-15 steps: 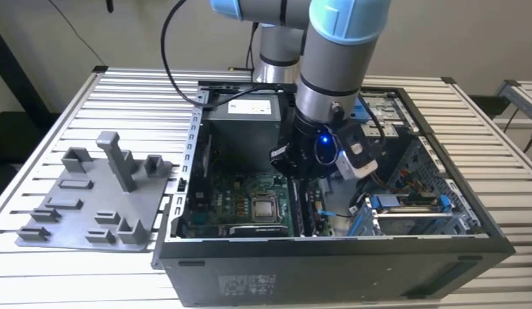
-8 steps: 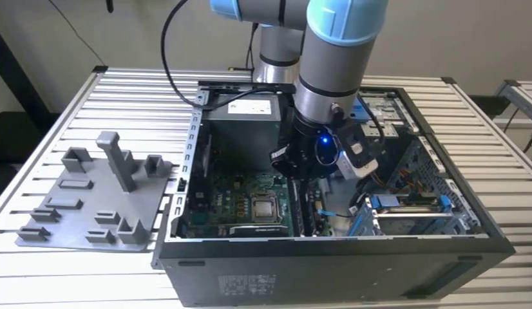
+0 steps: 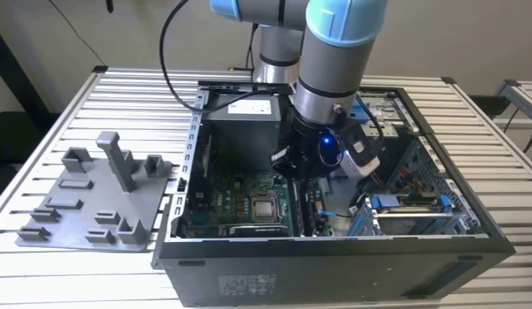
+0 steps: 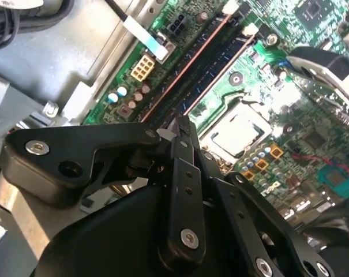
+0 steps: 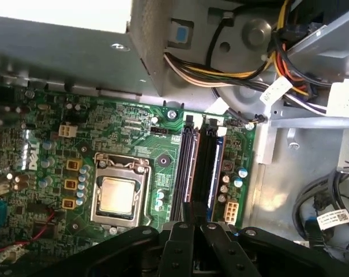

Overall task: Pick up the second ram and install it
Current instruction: 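Press down the second ram until it locks into place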

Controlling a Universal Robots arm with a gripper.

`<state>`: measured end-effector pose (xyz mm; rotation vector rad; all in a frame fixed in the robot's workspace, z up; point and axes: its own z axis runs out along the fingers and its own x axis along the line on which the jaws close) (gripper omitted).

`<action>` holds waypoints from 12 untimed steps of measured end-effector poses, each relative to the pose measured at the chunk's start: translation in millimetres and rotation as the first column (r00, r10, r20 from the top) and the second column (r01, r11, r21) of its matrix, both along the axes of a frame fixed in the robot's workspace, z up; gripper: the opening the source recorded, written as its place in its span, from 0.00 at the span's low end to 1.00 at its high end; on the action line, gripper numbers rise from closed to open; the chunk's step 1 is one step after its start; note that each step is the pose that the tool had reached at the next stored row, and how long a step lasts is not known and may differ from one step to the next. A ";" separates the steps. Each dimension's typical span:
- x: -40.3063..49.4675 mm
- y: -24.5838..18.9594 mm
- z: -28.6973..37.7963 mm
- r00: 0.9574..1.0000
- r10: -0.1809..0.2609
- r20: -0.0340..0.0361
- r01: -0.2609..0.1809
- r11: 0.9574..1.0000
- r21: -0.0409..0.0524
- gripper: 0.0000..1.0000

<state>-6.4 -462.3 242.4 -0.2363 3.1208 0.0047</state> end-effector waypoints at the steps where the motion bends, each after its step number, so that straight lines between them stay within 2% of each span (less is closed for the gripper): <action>1: 0.0 0.0 -0.2 1.000 0.018 0.001 -0.018 1.000 0.000 0.11; 4: 0.0 0.1 -1.6 0.997 0.071 0.003 -0.071 0.997 0.001 0.11; 6: 0.0 0.0 -2.6 0.994 0.108 0.003 -0.108 0.994 0.002 0.11; 9: -0.1 0.0 -4.1 0.987 0.162 0.003 -0.162 0.987 0.003 0.11; 12: 0.0 0.0 -5.3 0.976 0.216 0.003 -0.216 0.976 0.003 0.11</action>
